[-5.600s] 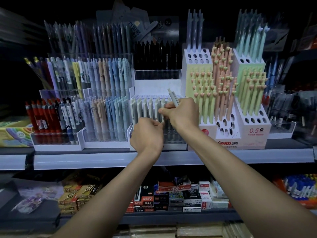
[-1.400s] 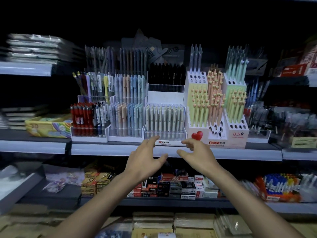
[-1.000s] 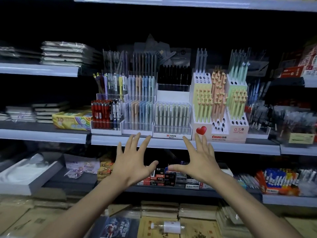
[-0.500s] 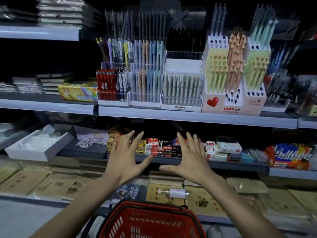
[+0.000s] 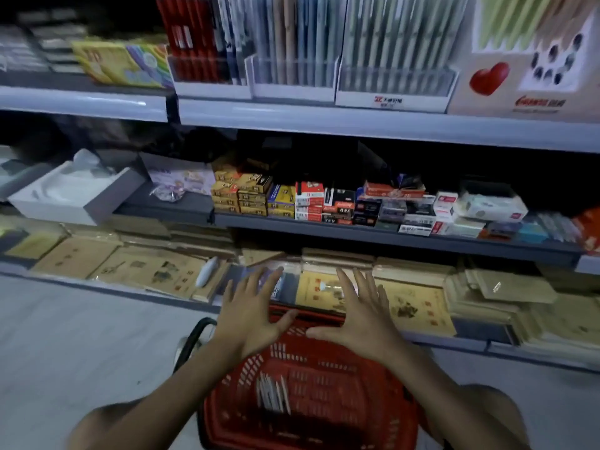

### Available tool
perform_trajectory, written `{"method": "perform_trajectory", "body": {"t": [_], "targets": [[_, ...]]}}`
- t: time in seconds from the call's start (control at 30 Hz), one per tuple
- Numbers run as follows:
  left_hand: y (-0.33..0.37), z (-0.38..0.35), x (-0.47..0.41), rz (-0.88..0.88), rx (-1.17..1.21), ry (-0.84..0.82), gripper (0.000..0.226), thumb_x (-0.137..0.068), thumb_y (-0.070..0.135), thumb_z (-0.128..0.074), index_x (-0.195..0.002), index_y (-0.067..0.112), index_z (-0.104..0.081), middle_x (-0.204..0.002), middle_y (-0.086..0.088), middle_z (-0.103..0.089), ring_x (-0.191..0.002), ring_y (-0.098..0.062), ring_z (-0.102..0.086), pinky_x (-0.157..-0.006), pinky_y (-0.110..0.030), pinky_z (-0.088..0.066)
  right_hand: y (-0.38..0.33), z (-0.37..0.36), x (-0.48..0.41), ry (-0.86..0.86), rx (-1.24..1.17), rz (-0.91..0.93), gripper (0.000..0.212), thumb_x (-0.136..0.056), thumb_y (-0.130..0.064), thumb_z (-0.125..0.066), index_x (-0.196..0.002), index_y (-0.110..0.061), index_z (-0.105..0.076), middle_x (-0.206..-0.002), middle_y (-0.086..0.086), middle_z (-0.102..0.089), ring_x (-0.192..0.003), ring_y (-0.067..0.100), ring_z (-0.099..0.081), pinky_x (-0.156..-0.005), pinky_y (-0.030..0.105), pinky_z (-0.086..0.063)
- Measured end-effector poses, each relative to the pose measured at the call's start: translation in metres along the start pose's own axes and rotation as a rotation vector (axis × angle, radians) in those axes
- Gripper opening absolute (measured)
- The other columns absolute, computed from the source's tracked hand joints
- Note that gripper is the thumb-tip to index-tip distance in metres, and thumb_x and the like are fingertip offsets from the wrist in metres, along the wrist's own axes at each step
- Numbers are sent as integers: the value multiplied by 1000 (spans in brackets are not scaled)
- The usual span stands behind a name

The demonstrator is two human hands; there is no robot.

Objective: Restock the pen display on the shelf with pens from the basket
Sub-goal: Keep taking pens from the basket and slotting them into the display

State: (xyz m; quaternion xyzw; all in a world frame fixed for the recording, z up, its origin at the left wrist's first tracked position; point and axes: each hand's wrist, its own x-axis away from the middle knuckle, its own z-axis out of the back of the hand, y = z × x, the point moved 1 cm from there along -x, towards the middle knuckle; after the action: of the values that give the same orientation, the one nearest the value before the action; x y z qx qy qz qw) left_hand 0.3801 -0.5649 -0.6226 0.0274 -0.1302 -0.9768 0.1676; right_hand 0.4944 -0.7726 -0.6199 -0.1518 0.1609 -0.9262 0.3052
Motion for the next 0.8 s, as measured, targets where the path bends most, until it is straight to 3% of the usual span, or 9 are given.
{"method": "perform_trajectory", "body": {"t": [0.1, 0.23, 0.57, 0.73, 0.8], "targets": [[-17, -39, 8, 53, -47, -144, 97, -82, 88, -19, -165, 39, -2, -172, -3, -19, -157, -29, -20, -126, -53, -18, 11, -40, -2, -111, -45, -1, 141, -54, -100, -57, -161, -39, 13, -171, 0, 18, -156, 28, 23, -127, 56, 3], [-38, -89, 22, 150, -28, -366, 93, -92, 76, -44, -165, 39, 0, -172, -8, -16, -156, -33, -19, -121, -53, -26, 29, -98, -7, -286, -27, -45, 149, -46, -104, -56, -160, -40, 15, -170, -1, 23, -154, 29, 29, -127, 53, 6], [-73, -198, 43, 325, 65, -638, 91, -91, 67, -53, -164, 37, -8, -170, -8, -21, -152, -35, -29, -121, -54, -30, 53, -238, -19, -584, -77, -120, 147, -54, -88, -74, -162, -33, 10, -170, 5, 15, -156, 33, 18, -126, 52, -1], [-89, -250, 38, 442, 190, -774, 104, -75, 70, -53, -164, 41, -7, -171, -6, -16, -151, -39, -32, -117, -58, -37, 59, -301, -35, -698, -234, -177, 125, -77, -58, -82, -165, -18, -2, -170, 19, -1, -158, 36, -4, -127, 50, -16], [-100, -279, 34, 500, 272, -799, 106, -68, 75, -48, -162, 42, -11, -169, -7, -26, -149, -39, -36, -116, -57, -39, 64, -328, -45, -636, -262, -240, 116, -78, -53, -81, -164, -17, -11, -169, 17, -13, -157, 35, -14, -126, 49, -19]]}}
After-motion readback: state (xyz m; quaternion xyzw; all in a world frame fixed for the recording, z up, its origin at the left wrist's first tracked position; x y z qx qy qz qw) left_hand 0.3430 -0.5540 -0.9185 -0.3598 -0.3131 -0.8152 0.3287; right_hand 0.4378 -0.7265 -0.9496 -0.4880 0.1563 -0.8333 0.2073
